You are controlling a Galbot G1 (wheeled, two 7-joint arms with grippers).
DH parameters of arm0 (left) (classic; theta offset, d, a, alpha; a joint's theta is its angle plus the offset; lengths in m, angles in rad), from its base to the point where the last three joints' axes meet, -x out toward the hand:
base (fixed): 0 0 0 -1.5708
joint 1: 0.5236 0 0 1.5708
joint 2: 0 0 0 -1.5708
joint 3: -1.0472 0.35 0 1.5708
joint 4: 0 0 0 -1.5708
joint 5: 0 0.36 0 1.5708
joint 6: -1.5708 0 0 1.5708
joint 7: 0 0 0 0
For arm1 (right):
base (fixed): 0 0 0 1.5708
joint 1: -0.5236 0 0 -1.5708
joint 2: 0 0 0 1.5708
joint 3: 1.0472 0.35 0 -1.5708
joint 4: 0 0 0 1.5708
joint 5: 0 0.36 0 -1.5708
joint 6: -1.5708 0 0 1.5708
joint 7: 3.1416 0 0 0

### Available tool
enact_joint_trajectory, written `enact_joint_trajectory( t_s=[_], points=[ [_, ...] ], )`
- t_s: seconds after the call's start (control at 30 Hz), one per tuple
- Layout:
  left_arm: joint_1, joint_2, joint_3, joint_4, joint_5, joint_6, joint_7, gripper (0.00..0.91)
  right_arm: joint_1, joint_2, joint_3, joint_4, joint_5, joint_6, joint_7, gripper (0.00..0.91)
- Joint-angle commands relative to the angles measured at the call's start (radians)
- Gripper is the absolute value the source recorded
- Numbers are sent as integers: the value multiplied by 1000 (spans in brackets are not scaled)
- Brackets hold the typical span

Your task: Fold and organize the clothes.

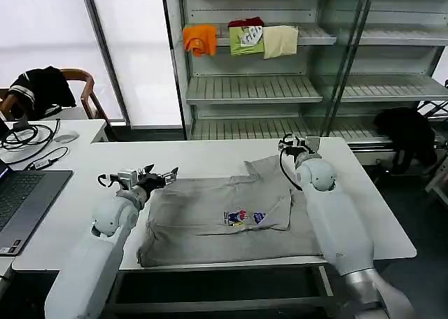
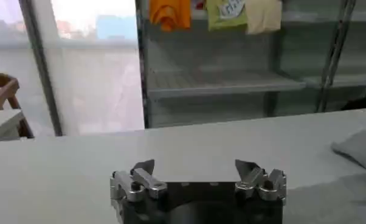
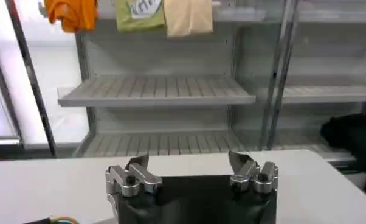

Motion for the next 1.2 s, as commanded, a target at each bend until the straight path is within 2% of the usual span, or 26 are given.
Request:
enact_joint_trajectory(
  t_s=[0.03,0.47,1.03,1.1,1.13,1.17,1.2],
  points=[
    [-49,-17,17,133,35,2,-4,907,56,41,-14,-154,-30,13,-24,907],
    [-43,-24,15,150,51,0,-4,907,68,68,-36,-207,-52,27,-33,907],
    [-24,-22,15,143,57,1,-2,907,30,77,-47,-191,-65,21,-33,907],
    [-21,-23,16,140,60,1,-3,877,24,77,-46,-188,-65,20,-32,907],
    [-17,-23,17,139,63,1,-2,715,19,76,-45,-188,-65,20,-32,907],
    [-16,-25,17,139,65,1,-2,655,17,75,-44,-188,-64,20,-31,907],
    [-16,-26,17,138,65,1,-2,504,15,75,-42,-187,-63,20,-31,907]
  ],
)
